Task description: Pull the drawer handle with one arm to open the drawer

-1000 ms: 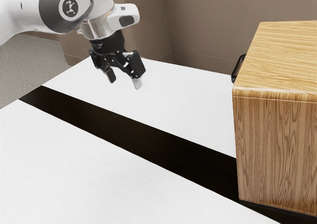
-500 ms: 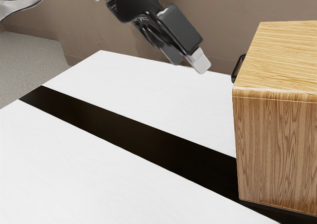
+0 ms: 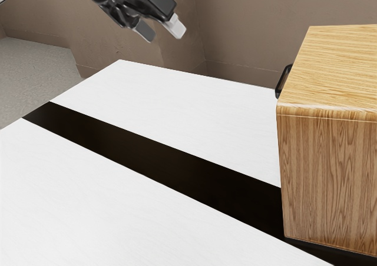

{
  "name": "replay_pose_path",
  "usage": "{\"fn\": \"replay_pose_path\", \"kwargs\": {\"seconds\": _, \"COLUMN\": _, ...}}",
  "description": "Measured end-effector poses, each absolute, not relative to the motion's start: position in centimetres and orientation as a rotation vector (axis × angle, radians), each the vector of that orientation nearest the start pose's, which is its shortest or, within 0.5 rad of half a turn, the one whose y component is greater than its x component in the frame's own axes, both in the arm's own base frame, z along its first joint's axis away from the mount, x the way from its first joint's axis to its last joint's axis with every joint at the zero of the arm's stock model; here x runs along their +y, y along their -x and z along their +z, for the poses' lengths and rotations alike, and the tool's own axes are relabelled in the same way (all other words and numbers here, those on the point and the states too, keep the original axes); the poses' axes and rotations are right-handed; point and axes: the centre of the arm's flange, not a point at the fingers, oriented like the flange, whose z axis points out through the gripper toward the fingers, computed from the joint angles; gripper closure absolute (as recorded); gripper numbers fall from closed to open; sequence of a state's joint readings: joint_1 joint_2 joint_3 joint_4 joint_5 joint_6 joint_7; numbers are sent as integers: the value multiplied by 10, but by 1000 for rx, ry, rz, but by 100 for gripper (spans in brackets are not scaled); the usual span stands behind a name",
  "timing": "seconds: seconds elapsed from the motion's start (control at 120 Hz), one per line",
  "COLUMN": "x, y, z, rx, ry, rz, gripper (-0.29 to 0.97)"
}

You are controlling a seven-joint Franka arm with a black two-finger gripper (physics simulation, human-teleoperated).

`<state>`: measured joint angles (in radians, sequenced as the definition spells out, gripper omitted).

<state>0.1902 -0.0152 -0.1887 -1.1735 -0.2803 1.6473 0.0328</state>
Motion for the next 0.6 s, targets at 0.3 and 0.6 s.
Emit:
{"fn": "replay_pose_path", "kwargs": {"seconds": 0.3, "x": -65, "y": -565, "z": 809, "rx": 169, "ry": 3393, "rz": -976, "gripper": 0}}
{"fn": "replay_pose_path", "kwargs": {"seconds": 0.6, "x": -135, "y": -560, "z": 811, "rx": 339, "ry": 3412, "rz": -1032, "gripper": 0}}
